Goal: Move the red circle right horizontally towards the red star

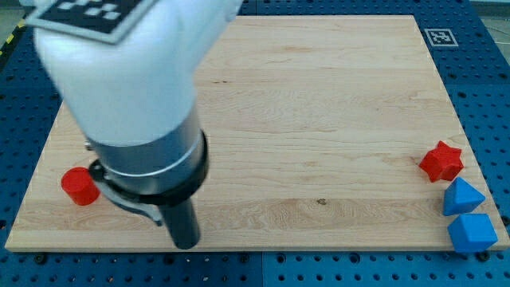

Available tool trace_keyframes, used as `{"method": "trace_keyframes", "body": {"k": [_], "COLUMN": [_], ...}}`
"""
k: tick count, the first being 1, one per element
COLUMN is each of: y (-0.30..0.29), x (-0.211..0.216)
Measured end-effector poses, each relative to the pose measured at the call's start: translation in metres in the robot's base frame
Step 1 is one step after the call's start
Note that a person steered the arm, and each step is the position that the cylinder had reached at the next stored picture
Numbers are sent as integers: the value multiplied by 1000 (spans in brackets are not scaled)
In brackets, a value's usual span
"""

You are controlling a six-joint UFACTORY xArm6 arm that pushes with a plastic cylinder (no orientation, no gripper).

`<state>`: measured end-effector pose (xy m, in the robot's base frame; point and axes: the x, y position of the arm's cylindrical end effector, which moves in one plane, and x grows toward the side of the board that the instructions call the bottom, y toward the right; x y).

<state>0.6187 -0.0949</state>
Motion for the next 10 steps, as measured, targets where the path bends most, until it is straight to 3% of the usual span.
{"method": "trace_keyframes", "body": {"k": [5,8,10], "y": [-149,-191,-189], "x": [-2,-21,-54]}}
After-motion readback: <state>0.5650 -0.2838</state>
